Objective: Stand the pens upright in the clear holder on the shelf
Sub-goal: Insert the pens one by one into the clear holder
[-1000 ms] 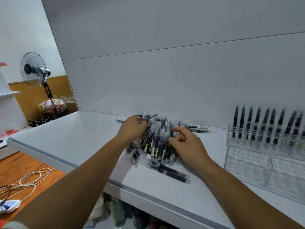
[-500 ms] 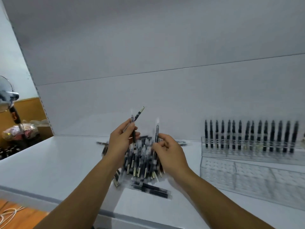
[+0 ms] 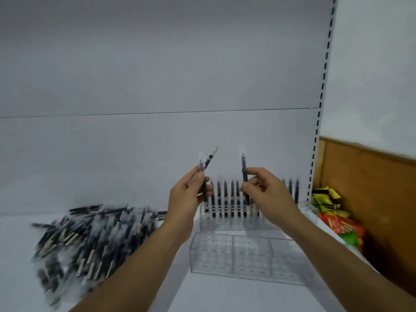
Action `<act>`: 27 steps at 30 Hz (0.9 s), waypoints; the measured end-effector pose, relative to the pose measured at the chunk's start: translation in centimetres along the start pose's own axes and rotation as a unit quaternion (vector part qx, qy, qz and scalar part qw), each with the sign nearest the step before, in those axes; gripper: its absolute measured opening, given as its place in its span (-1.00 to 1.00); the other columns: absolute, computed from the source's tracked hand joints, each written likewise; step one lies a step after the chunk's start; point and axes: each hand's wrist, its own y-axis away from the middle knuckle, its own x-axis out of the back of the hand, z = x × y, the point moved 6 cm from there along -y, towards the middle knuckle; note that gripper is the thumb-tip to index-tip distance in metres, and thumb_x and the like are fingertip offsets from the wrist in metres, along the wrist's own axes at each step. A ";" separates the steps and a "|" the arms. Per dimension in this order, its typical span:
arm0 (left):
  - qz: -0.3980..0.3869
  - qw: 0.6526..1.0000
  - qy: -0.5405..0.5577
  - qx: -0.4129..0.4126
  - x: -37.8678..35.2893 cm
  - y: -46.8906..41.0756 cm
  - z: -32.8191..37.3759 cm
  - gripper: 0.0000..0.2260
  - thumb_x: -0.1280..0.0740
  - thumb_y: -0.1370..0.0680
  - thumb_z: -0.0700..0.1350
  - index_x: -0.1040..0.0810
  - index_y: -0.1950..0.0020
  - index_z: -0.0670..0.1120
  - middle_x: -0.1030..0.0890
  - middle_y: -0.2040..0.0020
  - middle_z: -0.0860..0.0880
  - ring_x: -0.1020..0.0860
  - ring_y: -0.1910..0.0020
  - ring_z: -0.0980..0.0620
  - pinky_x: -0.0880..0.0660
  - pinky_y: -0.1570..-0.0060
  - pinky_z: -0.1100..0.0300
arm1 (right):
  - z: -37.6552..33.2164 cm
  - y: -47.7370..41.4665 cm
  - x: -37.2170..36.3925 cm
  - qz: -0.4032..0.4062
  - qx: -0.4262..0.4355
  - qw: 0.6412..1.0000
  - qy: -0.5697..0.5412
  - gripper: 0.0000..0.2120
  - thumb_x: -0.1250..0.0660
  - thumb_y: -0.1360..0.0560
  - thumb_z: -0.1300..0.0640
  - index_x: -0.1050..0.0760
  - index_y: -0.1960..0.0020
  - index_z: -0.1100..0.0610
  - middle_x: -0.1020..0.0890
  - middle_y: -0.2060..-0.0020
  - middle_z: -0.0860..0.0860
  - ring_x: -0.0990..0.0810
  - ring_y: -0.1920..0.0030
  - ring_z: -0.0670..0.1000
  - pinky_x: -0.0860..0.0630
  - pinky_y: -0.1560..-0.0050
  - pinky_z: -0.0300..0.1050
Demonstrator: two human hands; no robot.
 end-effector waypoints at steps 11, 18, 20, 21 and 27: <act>-0.001 0.999 -0.040 0.027 -6.4 1.5 -4.4 -0.74 -0.29 -0.59 -0.16 -0.53 -0.27 -0.06 -0.63 0.18 -0.03 -0.62 0.23 0.07 -0.59 0.19 0.28 | 6.0 -0.7 5.0 0.026 -0.011 1.000 0.005 -0.70 -0.31 -0.57 0.13 -0.45 -0.29 -0.02 -0.56 0.21 -0.05 -0.50 0.30 -0.09 -0.50 0.19 -0.15; 0.017 0.997 -0.075 0.007 -6.4 1.2 -4.6 -0.80 -0.30 -0.58 -0.15 -0.56 -0.18 0.02 -0.62 0.12 -0.05 -0.62 0.17 0.03 -0.61 0.05 0.17 | 5.4 -1.2 6.3 -0.002 0.011 1.000 -0.003 -0.80 -0.32 -0.56 0.09 -0.44 -0.16 -0.05 -0.62 0.23 -0.07 -0.53 0.30 -0.13 -0.49 0.17 -0.13; 0.015 0.997 -0.070 0.009 -6.5 1.3 -4.8 -0.84 -0.30 -0.58 -0.17 -0.57 -0.10 0.05 -0.61 0.13 -0.06 -0.62 0.19 0.04 -0.61 0.01 0.15 | 4.9 -1.9 7.9 -0.011 0.011 1.000 -0.013 -0.85 -0.34 -0.55 0.08 -0.44 -0.09 -0.07 -0.66 0.22 -0.06 -0.60 0.22 -0.08 -0.53 0.14 -0.12; 0.014 0.998 -0.066 0.010 -6.6 1.3 -4.8 -0.84 -0.30 -0.58 -0.18 -0.57 -0.09 0.05 -0.61 0.13 -0.06 -0.62 0.20 0.05 -0.61 0.01 0.15 | 4.8 -2.3 8.9 -0.007 0.014 1.000 -0.019 -0.87 -0.34 -0.55 0.09 -0.44 -0.06 -0.07 -0.68 0.22 -0.06 -0.63 0.20 -0.07 -0.55 0.14 -0.10; -0.006 0.997 -0.076 0.007 -6.8 1.5 -4.8 -0.83 -0.29 -0.58 -0.18 -0.56 -0.09 0.06 -0.63 0.19 -0.01 -0.62 0.21 0.06 -0.61 0.07 0.23 | 8.2 -4.7 13.3 0.043 -0.017 0.998 0.039 -0.80 -0.30 -0.59 0.06 -0.46 -0.18 0.10 -0.70 0.18 -0.03 -0.65 0.12 -0.06 -0.58 -0.03 0.10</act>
